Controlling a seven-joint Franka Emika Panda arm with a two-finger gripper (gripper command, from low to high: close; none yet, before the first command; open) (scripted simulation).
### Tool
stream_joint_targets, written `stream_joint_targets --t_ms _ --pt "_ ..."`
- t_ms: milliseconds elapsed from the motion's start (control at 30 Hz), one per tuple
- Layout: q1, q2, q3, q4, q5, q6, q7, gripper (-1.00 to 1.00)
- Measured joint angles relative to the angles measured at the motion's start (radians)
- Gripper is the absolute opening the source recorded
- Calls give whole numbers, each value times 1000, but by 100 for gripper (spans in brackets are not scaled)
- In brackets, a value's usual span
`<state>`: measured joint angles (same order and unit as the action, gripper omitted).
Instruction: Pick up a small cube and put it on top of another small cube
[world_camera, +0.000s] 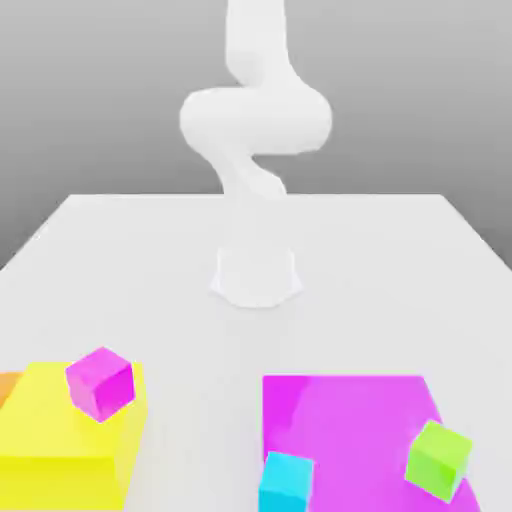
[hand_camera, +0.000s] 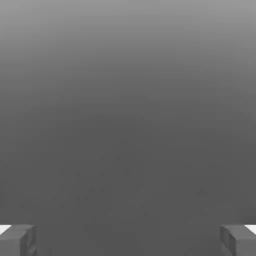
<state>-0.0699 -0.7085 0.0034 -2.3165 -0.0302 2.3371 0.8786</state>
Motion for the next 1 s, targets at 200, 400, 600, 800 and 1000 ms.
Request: stream_joint_targets --t_ms 200,400,600,800,1000 --pt "-161 224 -11 -40 -69 89 189 0" --pt "-289 442 -60 -79 -114 177 357 0" --pt "-400 658 -141 -120 -92 269 477 0" --pt "-514 873 -168 -161 47 362 514 0" --pt "-598 1089 -117 -147 174 503 471 0"
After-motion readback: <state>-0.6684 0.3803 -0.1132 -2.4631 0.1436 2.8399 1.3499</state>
